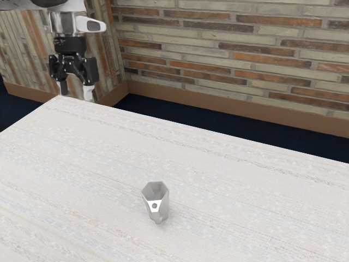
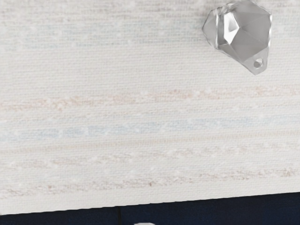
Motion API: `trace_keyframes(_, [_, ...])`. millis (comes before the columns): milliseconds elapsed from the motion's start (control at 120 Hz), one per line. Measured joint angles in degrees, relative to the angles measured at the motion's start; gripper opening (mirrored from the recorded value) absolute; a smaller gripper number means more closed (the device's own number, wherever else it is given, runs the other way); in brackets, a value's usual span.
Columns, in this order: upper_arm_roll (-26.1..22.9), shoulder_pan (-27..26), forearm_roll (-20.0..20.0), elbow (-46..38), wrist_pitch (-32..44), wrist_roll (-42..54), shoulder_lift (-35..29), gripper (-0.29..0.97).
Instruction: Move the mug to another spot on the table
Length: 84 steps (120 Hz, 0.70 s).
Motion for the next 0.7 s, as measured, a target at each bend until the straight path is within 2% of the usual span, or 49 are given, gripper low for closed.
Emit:
trace_keyframes(175, [0.6,2.4,0.4,-2.0,14.2,1.5,-0.4,0.66])
trace_keyframes(292, [0.5,1.8,0.5,-9.8,19.1,0.5,-6.0,0.66])
trace_keyframes(417, [-0.2,-5.0,0.5,-20.3,22.7,-2.9,-12.9,0.66])
trace_keyframes(508, [-2.1,-6.5,0.4,-28.2,26.1,-6.2,-16.6,0.66])
trace_keyframes(700, [-4.0,-9.9,-0.1,-38.2,33.4,-13.7,-17.8,0.66])
